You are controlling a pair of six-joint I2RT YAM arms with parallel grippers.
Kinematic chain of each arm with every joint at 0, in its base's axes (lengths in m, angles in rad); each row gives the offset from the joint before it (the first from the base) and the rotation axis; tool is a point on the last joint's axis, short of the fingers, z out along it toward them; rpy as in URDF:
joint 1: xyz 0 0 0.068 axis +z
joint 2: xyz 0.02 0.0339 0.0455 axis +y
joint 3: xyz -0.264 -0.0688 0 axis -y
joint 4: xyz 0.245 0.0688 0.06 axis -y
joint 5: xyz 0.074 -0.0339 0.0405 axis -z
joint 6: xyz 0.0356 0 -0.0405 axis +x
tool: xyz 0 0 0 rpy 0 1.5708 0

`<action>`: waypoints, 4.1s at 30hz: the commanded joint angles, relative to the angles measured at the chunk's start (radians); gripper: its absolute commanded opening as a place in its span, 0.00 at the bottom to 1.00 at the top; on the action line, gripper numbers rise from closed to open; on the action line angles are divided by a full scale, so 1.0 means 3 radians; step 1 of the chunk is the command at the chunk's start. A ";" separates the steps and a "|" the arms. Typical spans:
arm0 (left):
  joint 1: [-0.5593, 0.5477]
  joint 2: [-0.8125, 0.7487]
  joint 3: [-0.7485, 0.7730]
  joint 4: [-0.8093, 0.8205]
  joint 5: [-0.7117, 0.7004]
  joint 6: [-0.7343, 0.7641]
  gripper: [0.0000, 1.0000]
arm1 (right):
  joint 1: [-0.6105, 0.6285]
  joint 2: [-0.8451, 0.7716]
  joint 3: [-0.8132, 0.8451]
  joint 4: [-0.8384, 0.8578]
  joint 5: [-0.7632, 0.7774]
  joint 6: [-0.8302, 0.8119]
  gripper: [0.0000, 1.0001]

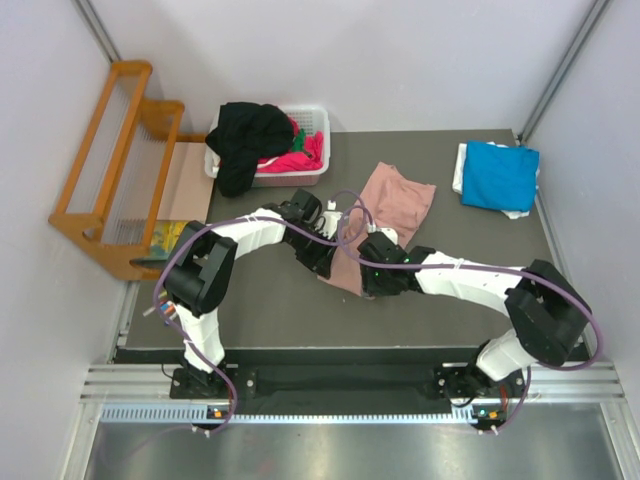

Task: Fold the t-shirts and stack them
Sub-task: Fold the tshirt

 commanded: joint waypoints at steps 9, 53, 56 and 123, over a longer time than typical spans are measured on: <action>-0.0013 -0.0051 0.0016 -0.0142 -0.0053 0.0172 0.47 | -0.0051 -0.0032 -0.0001 0.0077 0.0014 0.0030 0.05; -0.0069 -0.0538 -0.0296 0.0247 -0.0099 -0.0457 0.62 | 0.0000 -0.0037 -0.0221 0.0149 -0.0365 0.0168 0.08; -0.0161 -0.0430 -0.0271 0.0242 -0.0170 -0.0462 0.61 | 0.0005 -0.0022 -0.0216 0.0154 -0.0360 0.0173 0.08; -0.0575 -0.1157 0.0777 -0.1860 0.0357 0.0438 0.00 | 0.0834 -0.1643 0.0458 -0.1196 0.0279 0.0731 0.00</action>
